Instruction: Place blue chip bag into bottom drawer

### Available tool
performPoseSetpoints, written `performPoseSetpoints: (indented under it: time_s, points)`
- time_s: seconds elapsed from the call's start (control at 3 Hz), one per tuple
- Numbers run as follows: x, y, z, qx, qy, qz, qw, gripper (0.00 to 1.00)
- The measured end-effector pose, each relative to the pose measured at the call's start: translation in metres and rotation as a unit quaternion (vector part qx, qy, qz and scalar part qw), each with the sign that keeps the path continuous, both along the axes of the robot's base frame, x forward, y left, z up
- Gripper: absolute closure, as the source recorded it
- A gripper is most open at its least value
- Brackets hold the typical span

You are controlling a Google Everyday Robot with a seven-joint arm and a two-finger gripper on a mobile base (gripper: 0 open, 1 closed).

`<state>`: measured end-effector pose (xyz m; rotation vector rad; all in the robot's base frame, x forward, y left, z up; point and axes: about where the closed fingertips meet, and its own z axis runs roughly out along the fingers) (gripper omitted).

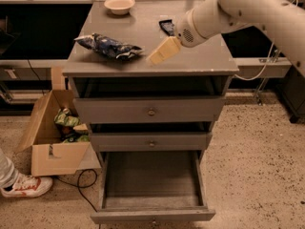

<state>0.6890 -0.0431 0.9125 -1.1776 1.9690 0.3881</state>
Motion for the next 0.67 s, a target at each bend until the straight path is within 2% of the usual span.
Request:
performPoseSetpoints:
  time_s: [0.67]
  points:
    - [0.04,0.045,-0.022,0.016,0.008,0.017,0.9997,0.0]
